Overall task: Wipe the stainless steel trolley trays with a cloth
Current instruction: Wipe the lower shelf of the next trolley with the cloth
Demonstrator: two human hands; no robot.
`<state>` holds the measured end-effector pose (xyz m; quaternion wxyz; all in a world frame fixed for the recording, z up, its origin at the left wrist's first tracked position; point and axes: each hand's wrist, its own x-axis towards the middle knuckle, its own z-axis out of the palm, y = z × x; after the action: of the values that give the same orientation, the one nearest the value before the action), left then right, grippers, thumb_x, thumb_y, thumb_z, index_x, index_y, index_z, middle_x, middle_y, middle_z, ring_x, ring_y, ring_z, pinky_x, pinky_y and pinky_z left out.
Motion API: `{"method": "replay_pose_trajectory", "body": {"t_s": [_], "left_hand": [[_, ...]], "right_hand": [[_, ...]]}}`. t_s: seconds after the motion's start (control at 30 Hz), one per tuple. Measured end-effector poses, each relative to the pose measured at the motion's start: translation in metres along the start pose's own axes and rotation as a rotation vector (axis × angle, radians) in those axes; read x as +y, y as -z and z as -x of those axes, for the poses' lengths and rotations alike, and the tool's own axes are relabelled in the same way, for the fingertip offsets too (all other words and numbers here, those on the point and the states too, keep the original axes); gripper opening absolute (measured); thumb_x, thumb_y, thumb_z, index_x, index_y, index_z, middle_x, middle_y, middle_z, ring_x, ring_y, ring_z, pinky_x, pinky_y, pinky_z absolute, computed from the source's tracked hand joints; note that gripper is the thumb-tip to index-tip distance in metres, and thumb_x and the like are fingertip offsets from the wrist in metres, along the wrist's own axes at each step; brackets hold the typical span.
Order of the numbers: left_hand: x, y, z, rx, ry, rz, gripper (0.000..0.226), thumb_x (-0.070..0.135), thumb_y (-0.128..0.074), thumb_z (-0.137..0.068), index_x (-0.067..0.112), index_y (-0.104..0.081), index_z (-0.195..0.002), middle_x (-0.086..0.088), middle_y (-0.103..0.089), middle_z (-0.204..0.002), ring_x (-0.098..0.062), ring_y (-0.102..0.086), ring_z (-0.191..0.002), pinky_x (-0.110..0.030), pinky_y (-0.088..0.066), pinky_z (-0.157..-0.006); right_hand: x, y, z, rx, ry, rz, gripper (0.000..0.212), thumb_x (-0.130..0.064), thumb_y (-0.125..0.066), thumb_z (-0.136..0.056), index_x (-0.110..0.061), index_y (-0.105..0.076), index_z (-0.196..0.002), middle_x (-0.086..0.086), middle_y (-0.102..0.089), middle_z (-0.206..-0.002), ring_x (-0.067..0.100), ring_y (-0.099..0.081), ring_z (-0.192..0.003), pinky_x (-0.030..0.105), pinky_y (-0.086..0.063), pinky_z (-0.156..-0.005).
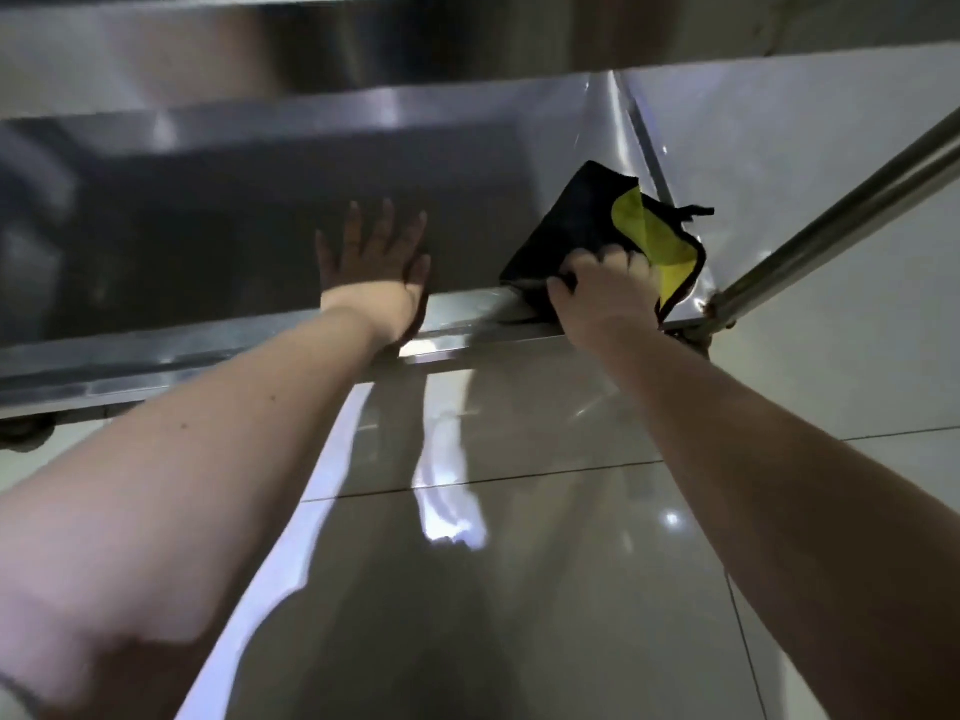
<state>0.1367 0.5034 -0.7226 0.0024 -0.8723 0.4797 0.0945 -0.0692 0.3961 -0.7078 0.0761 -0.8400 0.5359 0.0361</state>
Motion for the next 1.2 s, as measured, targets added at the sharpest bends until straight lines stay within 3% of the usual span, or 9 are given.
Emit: {"method": "replay_pose_trajectory", "body": {"t_s": [0.07,0.17,0.27,0.53,0.6,0.73,0.83,1.03,1.2], "left_hand": [[-0.007,-0.009,-0.01,0.007,0.007,-0.026,0.055,0.053,-0.02,-0.1,0.047,-0.003,-0.152,0.008,0.004,-0.164,-0.029,0.011,-0.149,-0.064,0.009,-0.113],[-0.016,-0.022,-0.011,0.04,0.008,-0.003,0.054,0.059,-0.019,-0.098,0.053,-0.004,-0.15,0.011,0.003,-0.163,-0.028,0.008,-0.15,-0.067,0.01,-0.11],[-0.018,-0.027,-0.014,0.061,0.005,0.011,0.054,0.059,-0.018,-0.097,0.055,-0.003,-0.148,0.012,0.003,-0.163,-0.026,0.007,-0.15,-0.068,0.01,-0.11],[-0.02,-0.029,-0.014,0.083,0.019,0.017,0.053,0.043,-0.019,-0.1,0.045,-0.007,-0.152,0.012,0.003,-0.163,-0.022,0.006,-0.15,-0.066,0.006,-0.112],[-0.019,-0.028,-0.013,0.085,0.016,0.035,0.052,0.044,-0.019,-0.101,0.05,-0.006,-0.15,0.012,0.003,-0.163,-0.023,0.006,-0.15,-0.065,0.008,-0.112],[-0.014,-0.028,-0.013,0.089,0.005,0.034,0.052,0.044,-0.019,-0.101,0.052,-0.003,-0.15,0.012,0.003,-0.163,-0.024,0.007,-0.15,-0.065,0.008,-0.112],[-0.014,-0.027,-0.012,0.082,0.001,0.035,0.052,0.043,-0.02,-0.101,0.049,-0.004,-0.151,0.011,0.003,-0.163,-0.025,0.006,-0.15,-0.065,0.007,-0.112],[-0.018,-0.03,-0.011,0.121,0.036,0.056,0.058,0.036,-0.022,-0.102,0.038,0.004,-0.154,0.011,0.002,-0.163,-0.02,0.004,-0.15,-0.062,0.006,-0.114],[-0.018,-0.029,-0.013,0.12,0.01,0.054,0.055,0.039,-0.023,-0.101,0.042,-0.005,-0.153,0.011,-0.001,-0.163,-0.023,0.002,-0.15,-0.063,0.006,-0.114]], "right_hand": [[0.0,0.001,-0.018,-0.009,-0.074,-0.101,0.05,-0.049,-0.044,-0.096,-0.03,-0.037,-0.142,0.013,-0.026,-0.152,0.042,-0.021,-0.138,0.058,-0.019,-0.112],[0.0,-0.01,-0.04,-0.146,-0.197,-0.175,0.062,-0.062,-0.032,-0.094,-0.053,-0.002,-0.148,-0.002,0.011,-0.163,0.046,0.013,-0.144,0.069,-0.005,-0.111],[-0.012,-0.023,-0.052,-0.129,-0.202,-0.053,0.063,-0.067,-0.019,-0.093,-0.054,0.01,-0.147,-0.002,0.019,-0.162,0.049,0.022,-0.141,0.075,0.002,-0.106],[-0.056,-0.036,-0.045,-0.079,0.575,0.099,0.062,-0.072,-0.019,-0.09,-0.058,0.002,-0.146,-0.014,0.007,-0.163,0.04,0.014,-0.146,0.061,0.006,-0.115],[-0.015,-0.027,-0.071,-0.078,0.488,0.056,0.062,-0.068,-0.028,-0.091,-0.058,-0.003,-0.147,-0.016,0.003,-0.162,0.037,0.012,-0.148,0.056,0.004,-0.117],[0.066,-0.009,-0.108,-0.145,0.01,0.01,0.061,-0.064,-0.028,-0.093,-0.058,-0.001,-0.147,-0.014,0.008,-0.163,0.036,0.018,-0.146,0.058,0.008,-0.116],[0.032,-0.011,-0.107,-0.118,-0.126,-0.009,0.063,-0.059,-0.021,-0.088,-0.056,0.0,-0.147,-0.011,0.009,-0.163,0.039,0.018,-0.146,0.067,0.009,-0.111],[-0.099,-0.039,-0.045,-0.088,0.399,0.063,0.06,-0.067,-0.017,-0.093,-0.055,0.005,-0.147,-0.013,0.014,-0.162,0.037,0.02,-0.146,0.069,0.009,-0.109],[-0.036,-0.025,-0.081,-0.051,0.341,0.045,0.06,-0.074,-0.018,-0.09,-0.059,0.0,-0.146,-0.018,0.006,-0.162,0.031,0.013,-0.149,0.064,0.003,-0.113]]}}
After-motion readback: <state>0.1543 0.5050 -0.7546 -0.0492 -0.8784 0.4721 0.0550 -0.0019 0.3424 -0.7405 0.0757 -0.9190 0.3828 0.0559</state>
